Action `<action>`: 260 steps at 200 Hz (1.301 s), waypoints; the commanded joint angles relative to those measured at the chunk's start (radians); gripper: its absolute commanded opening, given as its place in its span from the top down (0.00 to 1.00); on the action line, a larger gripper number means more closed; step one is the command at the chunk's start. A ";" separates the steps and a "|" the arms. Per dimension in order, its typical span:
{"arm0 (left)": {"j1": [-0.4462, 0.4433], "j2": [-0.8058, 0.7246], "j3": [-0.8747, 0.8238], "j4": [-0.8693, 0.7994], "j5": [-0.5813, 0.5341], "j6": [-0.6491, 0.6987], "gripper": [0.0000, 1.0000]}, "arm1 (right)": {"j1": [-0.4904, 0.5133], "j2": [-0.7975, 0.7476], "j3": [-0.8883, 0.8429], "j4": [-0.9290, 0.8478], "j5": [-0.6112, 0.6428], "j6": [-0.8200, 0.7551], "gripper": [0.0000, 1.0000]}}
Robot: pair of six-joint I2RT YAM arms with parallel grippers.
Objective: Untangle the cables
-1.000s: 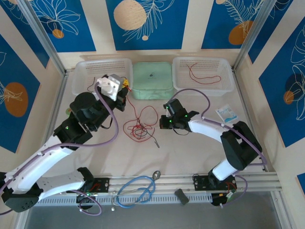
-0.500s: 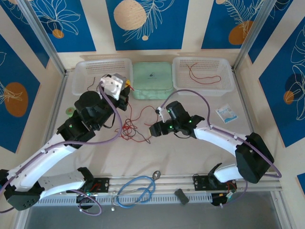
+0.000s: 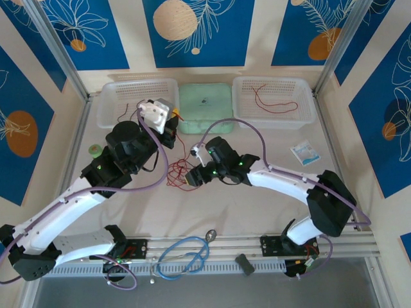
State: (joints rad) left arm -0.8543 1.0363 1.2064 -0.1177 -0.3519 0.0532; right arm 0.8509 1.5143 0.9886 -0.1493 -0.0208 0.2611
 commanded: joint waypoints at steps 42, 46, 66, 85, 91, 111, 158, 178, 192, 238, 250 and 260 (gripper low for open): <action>-0.010 -0.003 0.050 0.001 0.031 -0.027 1.00 | 0.006 0.051 0.045 0.050 0.218 -0.097 0.41; -0.010 -0.002 0.051 0.000 0.032 -0.026 1.00 | 0.007 0.048 0.042 0.049 0.222 -0.101 0.41; -0.010 -0.002 0.055 -0.004 0.032 -0.023 1.00 | 0.006 0.020 0.027 0.058 0.234 -0.120 0.41; -0.009 -0.004 0.053 -0.006 0.031 -0.023 1.00 | 0.001 0.004 0.019 0.067 0.219 -0.146 0.40; -0.010 -0.005 0.053 -0.006 0.031 -0.023 1.00 | -0.001 0.006 0.022 0.067 0.209 -0.154 0.40; -0.009 -0.005 0.054 -0.005 0.035 -0.027 1.00 | -0.003 0.029 0.038 0.066 0.174 -0.176 0.40; -0.010 -0.004 0.062 0.000 0.036 -0.033 1.00 | -0.003 0.098 0.073 0.074 0.135 -0.151 0.52; -0.010 -0.004 0.070 -0.002 0.033 -0.029 1.00 | -0.001 0.102 0.063 0.078 0.140 -0.125 0.61; -0.009 -0.002 0.077 -0.006 0.018 -0.018 1.00 | -0.001 0.090 0.047 0.075 0.152 -0.108 0.66; -0.009 0.020 0.110 -0.021 -0.225 0.070 1.00 | -0.001 -0.013 -0.038 0.047 0.187 -0.064 0.96; -0.009 0.029 0.110 -0.011 -0.303 0.106 1.00 | -0.004 -0.040 -0.062 0.030 0.198 -0.061 0.99; -0.008 0.034 0.108 0.003 -0.352 0.133 1.00 | -0.012 -0.056 -0.076 0.013 0.206 -0.052 1.00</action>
State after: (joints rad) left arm -0.8551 1.0569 1.2850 -0.1459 -0.5133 0.1009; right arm 0.8501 1.5200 0.9493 -0.0994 0.1570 0.1810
